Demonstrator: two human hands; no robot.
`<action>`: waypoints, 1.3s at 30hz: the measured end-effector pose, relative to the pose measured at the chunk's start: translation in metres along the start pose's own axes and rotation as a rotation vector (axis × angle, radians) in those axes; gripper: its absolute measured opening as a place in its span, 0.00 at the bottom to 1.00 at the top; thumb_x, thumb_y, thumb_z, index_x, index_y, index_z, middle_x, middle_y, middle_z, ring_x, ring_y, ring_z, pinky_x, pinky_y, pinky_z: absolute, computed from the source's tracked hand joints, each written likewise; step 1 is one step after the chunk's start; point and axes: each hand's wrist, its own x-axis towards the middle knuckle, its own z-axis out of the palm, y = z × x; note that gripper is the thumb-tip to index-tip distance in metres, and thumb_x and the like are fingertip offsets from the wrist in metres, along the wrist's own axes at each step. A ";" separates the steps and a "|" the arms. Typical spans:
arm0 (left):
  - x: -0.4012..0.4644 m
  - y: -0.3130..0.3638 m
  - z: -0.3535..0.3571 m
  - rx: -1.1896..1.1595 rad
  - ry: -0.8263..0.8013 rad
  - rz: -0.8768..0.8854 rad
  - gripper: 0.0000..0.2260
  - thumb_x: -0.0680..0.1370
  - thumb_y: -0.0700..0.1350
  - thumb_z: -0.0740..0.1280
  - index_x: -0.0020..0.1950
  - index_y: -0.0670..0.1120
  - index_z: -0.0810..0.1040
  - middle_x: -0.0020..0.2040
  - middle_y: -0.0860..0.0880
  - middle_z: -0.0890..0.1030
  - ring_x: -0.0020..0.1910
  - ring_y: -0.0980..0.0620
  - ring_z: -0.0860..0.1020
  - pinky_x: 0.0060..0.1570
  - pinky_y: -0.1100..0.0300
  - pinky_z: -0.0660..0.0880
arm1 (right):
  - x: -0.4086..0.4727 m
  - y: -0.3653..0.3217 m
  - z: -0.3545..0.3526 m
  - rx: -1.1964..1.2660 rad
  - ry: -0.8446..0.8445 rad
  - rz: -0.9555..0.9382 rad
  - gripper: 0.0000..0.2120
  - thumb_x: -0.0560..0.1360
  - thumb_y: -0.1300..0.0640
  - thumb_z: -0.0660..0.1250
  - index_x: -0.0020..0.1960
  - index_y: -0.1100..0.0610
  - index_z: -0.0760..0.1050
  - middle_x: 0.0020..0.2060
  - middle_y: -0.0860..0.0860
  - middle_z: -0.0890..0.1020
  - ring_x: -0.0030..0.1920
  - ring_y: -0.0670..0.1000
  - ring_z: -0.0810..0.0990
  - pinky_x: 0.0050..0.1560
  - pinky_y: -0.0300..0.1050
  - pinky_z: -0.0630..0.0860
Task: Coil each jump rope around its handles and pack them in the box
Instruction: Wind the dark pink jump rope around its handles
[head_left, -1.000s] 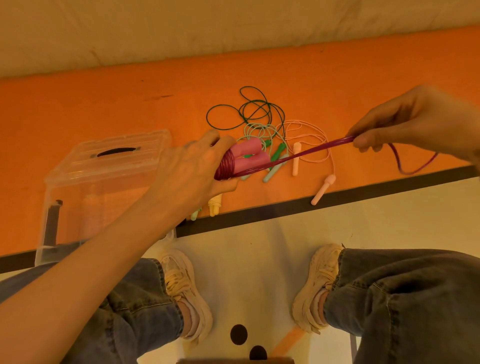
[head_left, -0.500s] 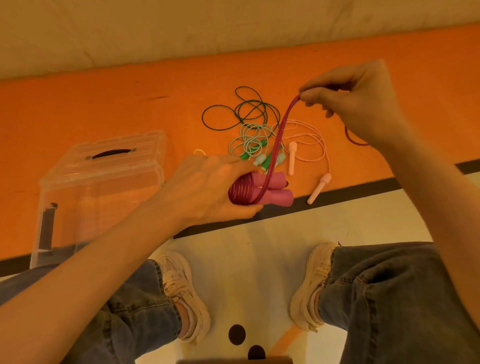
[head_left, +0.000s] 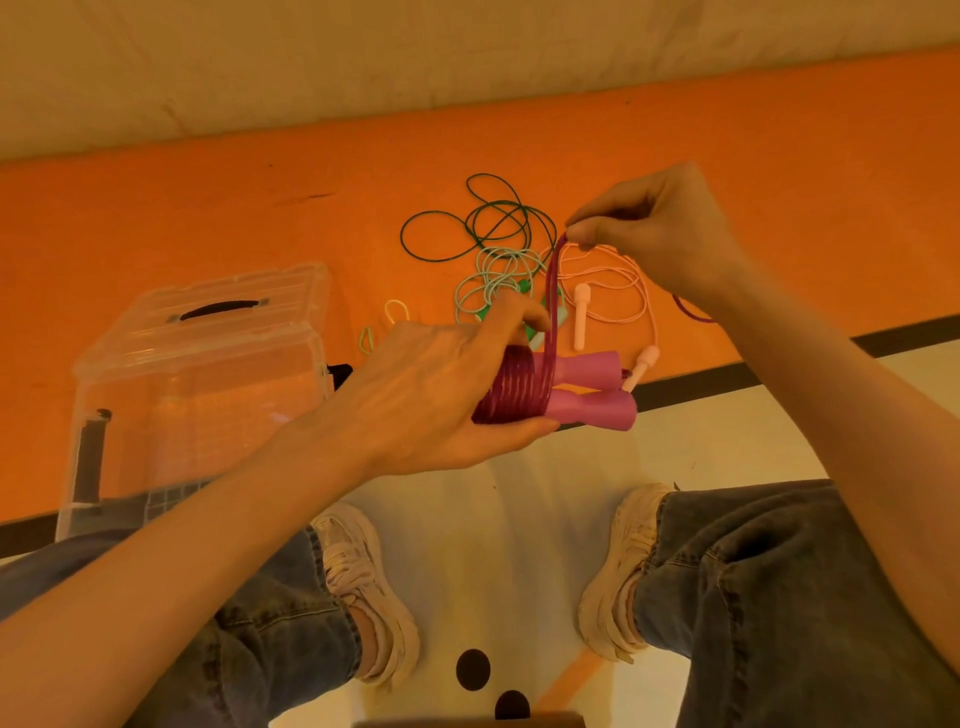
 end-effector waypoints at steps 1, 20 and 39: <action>0.000 0.000 0.000 0.003 -0.004 0.016 0.28 0.75 0.65 0.60 0.68 0.48 0.63 0.54 0.52 0.81 0.43 0.53 0.80 0.31 0.56 0.76 | 0.000 0.000 0.001 0.011 0.000 0.005 0.05 0.72 0.59 0.72 0.48 0.55 0.82 0.36 0.50 0.83 0.38 0.42 0.80 0.42 0.37 0.77; 0.001 0.001 -0.007 -0.129 0.197 -0.113 0.23 0.72 0.54 0.73 0.62 0.44 0.74 0.60 0.47 0.73 0.53 0.56 0.74 0.41 0.55 0.72 | -0.006 0.000 0.005 0.027 -0.087 0.116 0.08 0.71 0.55 0.73 0.47 0.58 0.83 0.30 0.49 0.81 0.25 0.37 0.74 0.27 0.27 0.66; 0.001 -0.027 -0.007 -0.035 0.266 -0.472 0.27 0.69 0.55 0.75 0.61 0.45 0.70 0.57 0.48 0.73 0.47 0.55 0.71 0.38 0.55 0.69 | -0.035 -0.014 -0.001 -0.014 -0.779 0.252 0.06 0.72 0.59 0.70 0.48 0.56 0.84 0.35 0.49 0.85 0.33 0.44 0.80 0.35 0.32 0.76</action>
